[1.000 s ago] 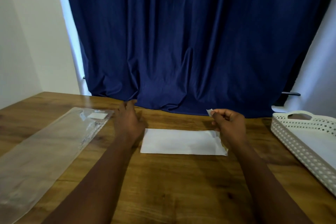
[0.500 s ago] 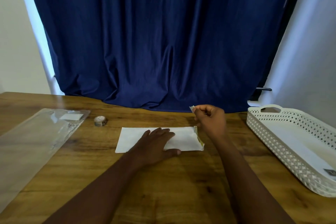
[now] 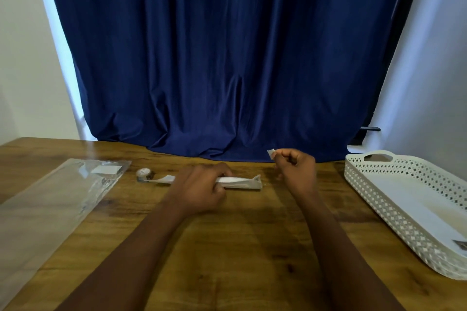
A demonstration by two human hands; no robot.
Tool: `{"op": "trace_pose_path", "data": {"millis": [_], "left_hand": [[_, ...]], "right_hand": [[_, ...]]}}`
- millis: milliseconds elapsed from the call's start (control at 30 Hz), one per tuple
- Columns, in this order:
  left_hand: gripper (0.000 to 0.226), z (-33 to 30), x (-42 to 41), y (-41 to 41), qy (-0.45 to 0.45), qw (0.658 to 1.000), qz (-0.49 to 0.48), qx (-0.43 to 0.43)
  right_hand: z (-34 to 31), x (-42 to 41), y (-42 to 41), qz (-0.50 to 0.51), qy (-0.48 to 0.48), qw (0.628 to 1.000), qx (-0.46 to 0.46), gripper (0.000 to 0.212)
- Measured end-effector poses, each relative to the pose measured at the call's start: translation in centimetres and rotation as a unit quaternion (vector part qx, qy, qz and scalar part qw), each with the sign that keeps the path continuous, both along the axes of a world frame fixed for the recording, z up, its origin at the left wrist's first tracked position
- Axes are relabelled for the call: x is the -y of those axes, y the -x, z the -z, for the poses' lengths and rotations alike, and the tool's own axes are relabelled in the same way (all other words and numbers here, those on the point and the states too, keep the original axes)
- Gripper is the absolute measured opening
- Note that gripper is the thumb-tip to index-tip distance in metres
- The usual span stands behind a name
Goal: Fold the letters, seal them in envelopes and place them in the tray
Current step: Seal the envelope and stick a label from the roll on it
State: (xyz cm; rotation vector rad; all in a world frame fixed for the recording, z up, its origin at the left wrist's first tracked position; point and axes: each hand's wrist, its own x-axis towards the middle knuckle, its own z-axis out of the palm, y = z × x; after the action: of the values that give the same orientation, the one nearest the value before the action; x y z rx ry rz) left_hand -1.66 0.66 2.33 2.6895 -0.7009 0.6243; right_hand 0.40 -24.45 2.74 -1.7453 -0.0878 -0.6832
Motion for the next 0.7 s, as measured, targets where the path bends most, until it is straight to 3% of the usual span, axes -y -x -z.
{"op": "trace_pose_path", "data": {"millis": [133,200,333,500,600,700], "left_hand": [[0.026,-2.1,-1.1,0.0,0.034,0.995,-0.034,0.091],[0.028,-3.5,-1.4,-0.5,0.03,0.994,-0.048,0.096],[0.018,-5.4,-1.1,-2.6,-0.013,0.998,-0.067,-0.01],[0.027,-2.1,0.7,-4.2,-0.039,0.986,-0.017,-0.16],[0.035,0.4,0.8,-4.3,-0.06,0.989,-0.003,-0.136],[0.038,1.7,0.6,-3.9,-0.017,0.996,-0.004,-0.091]], "right_hand": [[-0.1,0.3,0.0,0.016,-0.025,0.999,0.021,0.014],[-0.1,0.4,-0.1,0.019,-0.031,0.999,0.024,0.013],[-0.1,0.2,-0.2,0.024,-0.039,0.999,0.019,0.015],[0.2,-0.4,0.1,0.015,-0.015,1.0,0.018,0.015],[0.6,-0.9,0.1,0.022,0.061,0.998,0.025,0.011],[1.2,-1.4,-0.2,0.019,0.133,0.99,0.03,0.007]]}}
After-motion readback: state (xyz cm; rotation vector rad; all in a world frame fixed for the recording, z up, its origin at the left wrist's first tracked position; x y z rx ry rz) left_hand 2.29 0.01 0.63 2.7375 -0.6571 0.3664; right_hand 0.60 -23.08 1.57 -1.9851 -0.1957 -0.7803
